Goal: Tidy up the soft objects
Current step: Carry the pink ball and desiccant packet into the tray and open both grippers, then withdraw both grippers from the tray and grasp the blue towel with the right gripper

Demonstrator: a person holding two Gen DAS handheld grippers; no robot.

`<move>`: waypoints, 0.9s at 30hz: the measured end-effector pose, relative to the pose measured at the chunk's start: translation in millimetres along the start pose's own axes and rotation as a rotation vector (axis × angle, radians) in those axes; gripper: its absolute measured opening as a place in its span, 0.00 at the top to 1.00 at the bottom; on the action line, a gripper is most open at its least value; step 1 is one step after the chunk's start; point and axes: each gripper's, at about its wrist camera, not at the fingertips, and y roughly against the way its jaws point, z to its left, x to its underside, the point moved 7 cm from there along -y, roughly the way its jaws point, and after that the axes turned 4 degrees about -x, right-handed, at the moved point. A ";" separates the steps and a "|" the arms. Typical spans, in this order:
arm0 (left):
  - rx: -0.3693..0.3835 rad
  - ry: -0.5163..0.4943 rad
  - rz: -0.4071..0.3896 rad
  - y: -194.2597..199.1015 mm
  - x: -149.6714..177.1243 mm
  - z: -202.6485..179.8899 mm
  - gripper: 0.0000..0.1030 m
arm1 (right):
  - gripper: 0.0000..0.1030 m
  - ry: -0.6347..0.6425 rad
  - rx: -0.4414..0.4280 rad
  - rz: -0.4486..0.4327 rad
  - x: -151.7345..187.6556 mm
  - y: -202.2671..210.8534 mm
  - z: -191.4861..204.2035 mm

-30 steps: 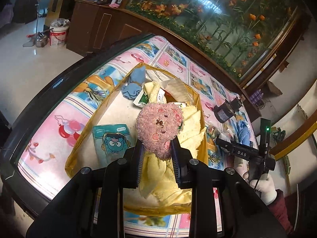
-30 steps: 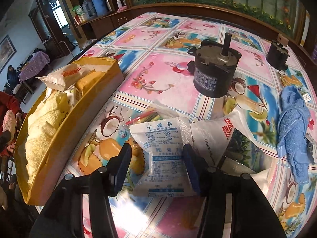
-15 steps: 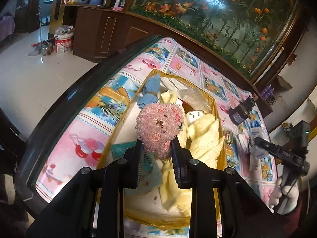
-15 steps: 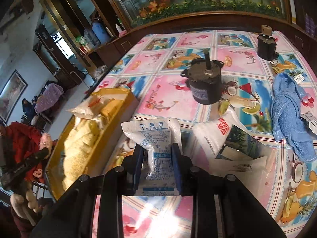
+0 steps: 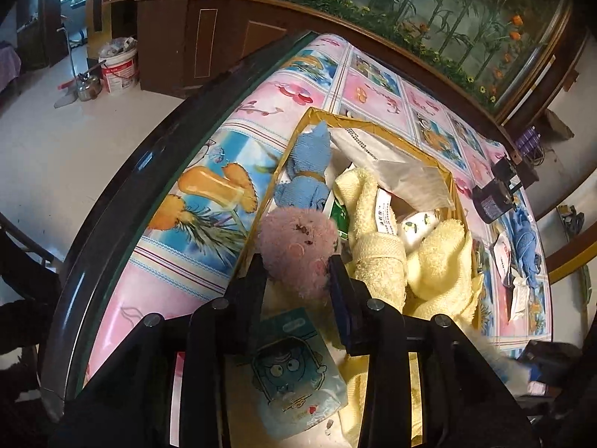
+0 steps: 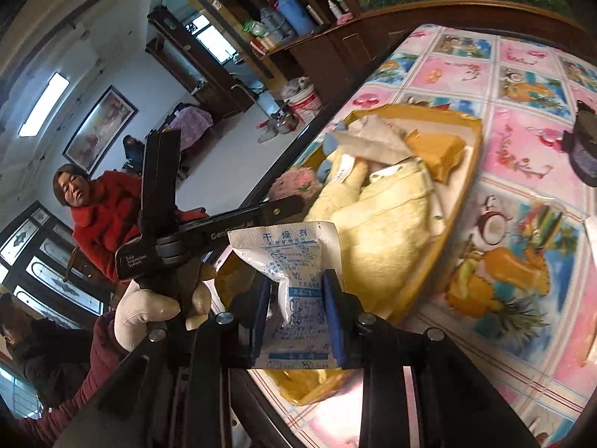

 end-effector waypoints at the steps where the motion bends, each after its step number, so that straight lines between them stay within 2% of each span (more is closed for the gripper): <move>1: 0.007 0.009 -0.007 3.6 -0.2 0.3 0.68 | 0.73 0.008 0.000 0.014 2.0 -8.7 4.0; 9: 0.063 0.078 -0.109 49.0 1.8 7.8 0.68 | 0.70 0.036 0.045 0.075 13.7 -55.3 15.3; 11: 0.075 0.095 -0.122 56.7 4.8 10.4 0.68 | 0.62 0.021 0.034 0.093 16.2 -63.2 13.8; 14: 0.078 0.109 -0.130 64.6 10.3 12.4 0.68 | 0.59 0.035 0.020 0.079 17.1 -62.0 16.7; 22: 0.113 0.135 -0.152 85.4 29.9 1.7 0.68 | 0.51 0.023 0.017 -0.029 15.7 -14.0 5.2; 27: 0.119 0.103 -0.145 87.5 43.3 -22.1 0.68 | 0.45 -0.006 0.080 -0.101 25.1 29.5 -26.4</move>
